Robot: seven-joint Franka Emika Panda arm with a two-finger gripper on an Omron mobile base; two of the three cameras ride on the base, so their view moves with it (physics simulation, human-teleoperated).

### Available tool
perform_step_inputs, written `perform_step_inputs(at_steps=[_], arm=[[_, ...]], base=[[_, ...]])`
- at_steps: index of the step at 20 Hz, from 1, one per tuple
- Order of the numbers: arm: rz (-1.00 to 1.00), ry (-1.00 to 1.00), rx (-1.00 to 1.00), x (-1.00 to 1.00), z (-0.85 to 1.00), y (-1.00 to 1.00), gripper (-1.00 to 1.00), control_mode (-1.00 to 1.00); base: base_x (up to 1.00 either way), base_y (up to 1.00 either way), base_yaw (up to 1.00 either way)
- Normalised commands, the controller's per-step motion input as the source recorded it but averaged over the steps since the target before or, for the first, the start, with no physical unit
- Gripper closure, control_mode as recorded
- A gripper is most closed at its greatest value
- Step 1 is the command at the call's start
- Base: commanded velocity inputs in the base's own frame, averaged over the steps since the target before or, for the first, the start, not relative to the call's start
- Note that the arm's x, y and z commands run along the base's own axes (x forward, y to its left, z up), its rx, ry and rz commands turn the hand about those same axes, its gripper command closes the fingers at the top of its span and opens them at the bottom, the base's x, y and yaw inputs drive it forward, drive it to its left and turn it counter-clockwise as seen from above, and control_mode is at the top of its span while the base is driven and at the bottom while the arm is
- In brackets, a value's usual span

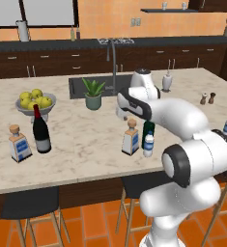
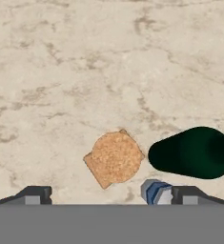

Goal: Move the plastic bottles in the middle to the plastics group, and the glass bottles in the middle to the glass group.

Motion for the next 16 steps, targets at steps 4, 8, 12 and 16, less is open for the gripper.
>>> perform_step_inputs(at_steps=[4,8,12,16], arm=[[0.00,0.11,0.00,0.09,-0.16,0.00,-1.00,-1.00],[0.00,0.10,-0.01,0.08,-0.16,0.00,-1.00,-1.00],[0.00,0.07,0.00,0.13,-0.05,0.00,-1.00,-1.00],[0.00,0.03,0.00,0.06,-0.13,0.00,-1.00,-1.00]], base=[[0.00,0.00,0.00],[0.00,0.00,0.00],[0.00,0.00,0.00],[0.00,0.00,0.00]])
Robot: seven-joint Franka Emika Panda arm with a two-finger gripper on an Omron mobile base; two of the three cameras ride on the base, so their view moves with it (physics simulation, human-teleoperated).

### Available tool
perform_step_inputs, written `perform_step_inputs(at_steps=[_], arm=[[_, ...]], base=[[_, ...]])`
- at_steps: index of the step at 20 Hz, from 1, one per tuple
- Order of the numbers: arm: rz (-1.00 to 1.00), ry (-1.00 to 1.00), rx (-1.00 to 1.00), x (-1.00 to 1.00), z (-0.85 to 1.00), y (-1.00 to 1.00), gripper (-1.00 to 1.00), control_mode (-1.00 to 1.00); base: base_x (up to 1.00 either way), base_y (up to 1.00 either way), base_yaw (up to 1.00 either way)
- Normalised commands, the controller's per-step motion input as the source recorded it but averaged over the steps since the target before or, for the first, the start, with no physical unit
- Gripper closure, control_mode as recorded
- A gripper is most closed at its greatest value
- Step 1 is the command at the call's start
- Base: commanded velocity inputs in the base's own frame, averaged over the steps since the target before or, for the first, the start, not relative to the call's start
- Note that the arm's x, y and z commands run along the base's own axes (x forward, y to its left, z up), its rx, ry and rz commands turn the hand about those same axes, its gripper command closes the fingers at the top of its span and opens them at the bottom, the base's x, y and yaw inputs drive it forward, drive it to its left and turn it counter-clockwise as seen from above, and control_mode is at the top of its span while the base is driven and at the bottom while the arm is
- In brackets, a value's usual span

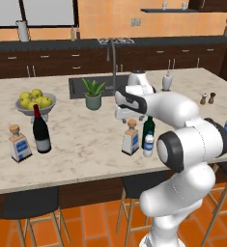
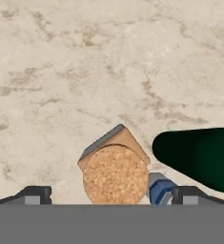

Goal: Move the plastic bottles in the middle to the plastics group, and the glass bottles in the middle to the glass group.

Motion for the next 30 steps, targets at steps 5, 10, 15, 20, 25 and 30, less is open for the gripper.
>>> perform_step_inputs(at_steps=[5,10,15,20,25,30], arm=[[0.00,0.00,0.00,0.00,-0.28,0.00,-1.00,-1.00],[0.00,0.00,0.00,0.00,-0.24,0.00,-1.00,-1.00],[0.00,0.00,0.00,0.00,-0.07,0.00,-1.00,-1.00],[0.00,0.01,0.00,0.00,0.00,0.00,1.00,-1.00],[0.00,0.00,0.00,0.00,0.00,-0.02,1.00,-1.00],[0.03,-0.05,0.02,-0.05,0.10,0.07,1.00,-1.00]], base=[[0.00,0.00,0.00],[0.00,0.00,0.00],[0.00,0.00,0.00],[0.00,0.00,0.00],[0.00,0.00,0.00],[0.00,0.00,0.00]])
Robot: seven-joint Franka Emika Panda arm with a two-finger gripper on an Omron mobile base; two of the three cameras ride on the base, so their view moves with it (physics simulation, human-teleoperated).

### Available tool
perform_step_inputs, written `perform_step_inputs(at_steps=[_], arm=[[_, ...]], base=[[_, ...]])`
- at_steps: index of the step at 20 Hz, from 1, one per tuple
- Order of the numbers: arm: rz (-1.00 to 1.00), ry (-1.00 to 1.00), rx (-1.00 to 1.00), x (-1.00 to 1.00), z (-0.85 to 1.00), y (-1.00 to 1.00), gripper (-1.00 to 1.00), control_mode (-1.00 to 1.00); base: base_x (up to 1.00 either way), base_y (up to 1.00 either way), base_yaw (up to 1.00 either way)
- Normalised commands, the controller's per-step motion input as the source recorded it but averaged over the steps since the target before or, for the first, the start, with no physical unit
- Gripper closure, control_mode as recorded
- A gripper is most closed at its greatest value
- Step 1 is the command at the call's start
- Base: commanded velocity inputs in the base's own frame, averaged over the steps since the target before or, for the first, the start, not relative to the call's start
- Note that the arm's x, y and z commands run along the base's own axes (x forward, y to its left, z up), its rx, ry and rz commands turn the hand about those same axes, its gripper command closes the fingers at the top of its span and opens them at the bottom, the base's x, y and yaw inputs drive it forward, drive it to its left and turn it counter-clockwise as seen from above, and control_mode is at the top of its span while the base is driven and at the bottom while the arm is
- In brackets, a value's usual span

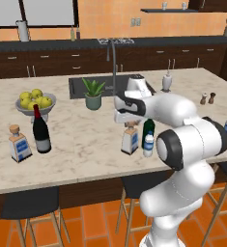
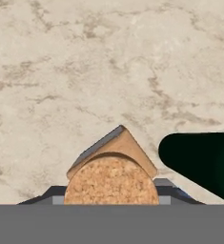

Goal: Move the plastic bottles in the middle to the plastics group, and the glass bottles in the middle to the glass group.

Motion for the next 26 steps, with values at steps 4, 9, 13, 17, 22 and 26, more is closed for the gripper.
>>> perform_step_inputs(at_steps=[4,9,13,17,22,26], arm=[[0.13,-0.18,0.10,-0.08,0.56,0.45,1.00,-1.00],[0.20,-0.03,0.00,-0.02,0.34,0.88,1.00,-1.00],[0.24,0.03,-0.03,0.01,0.07,1.00,1.00,-1.00],[0.20,-0.03,0.00,0.01,-0.01,0.99,1.00,-1.00],[0.16,-0.05,0.00,0.00,-0.02,0.85,1.00,-1.00],[0.12,-0.06,0.00,0.00,-0.02,0.75,1.00,-1.00]], base=[[0.00,0.00,0.00],[0.00,0.00,0.00],[0.00,0.00,0.00],[0.00,0.00,0.00],[0.00,0.00,0.00],[0.00,0.00,0.00]])
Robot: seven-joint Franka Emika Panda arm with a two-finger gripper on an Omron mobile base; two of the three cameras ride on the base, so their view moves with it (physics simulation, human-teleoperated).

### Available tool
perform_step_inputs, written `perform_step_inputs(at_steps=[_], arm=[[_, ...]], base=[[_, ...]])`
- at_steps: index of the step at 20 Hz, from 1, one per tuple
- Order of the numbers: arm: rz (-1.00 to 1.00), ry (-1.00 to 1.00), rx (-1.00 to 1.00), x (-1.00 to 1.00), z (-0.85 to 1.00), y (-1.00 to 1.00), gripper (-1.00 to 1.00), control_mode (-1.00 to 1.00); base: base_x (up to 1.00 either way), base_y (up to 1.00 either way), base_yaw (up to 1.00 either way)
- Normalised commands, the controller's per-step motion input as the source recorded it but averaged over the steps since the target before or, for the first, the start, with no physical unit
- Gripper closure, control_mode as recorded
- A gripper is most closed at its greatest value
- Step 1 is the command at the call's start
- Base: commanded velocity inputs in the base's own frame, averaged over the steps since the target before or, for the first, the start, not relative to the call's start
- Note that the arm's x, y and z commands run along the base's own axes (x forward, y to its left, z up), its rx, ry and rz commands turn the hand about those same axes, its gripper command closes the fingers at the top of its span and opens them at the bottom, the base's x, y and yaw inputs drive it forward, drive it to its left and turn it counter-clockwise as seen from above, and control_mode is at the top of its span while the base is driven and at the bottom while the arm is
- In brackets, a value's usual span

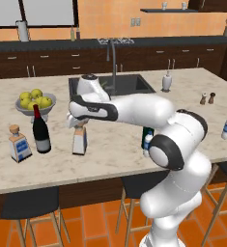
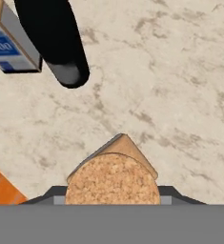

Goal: Move the plastic bottles in the middle to the plastics group, and the glass bottles in the middle to the glass group.

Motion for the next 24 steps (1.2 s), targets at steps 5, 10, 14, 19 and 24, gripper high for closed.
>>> perform_step_inputs(at_steps=[5,10,14,19,24], arm=[[0.03,-0.06,0.00,0.12,-0.01,0.40,1.00,-1.00],[0.00,-0.03,0.00,0.38,0.00,0.31,1.00,-1.00],[0.00,0.00,0.00,0.49,0.00,0.11,1.00,-1.00],[0.00,0.03,0.00,0.28,0.00,0.03,1.00,-1.00],[0.01,0.06,0.00,0.02,-0.10,0.12,1.00,-1.00]], base=[[0.00,0.00,0.00],[0.00,0.00,0.00],[0.00,0.00,0.00],[0.00,0.00,0.00],[0.00,0.00,0.00]])
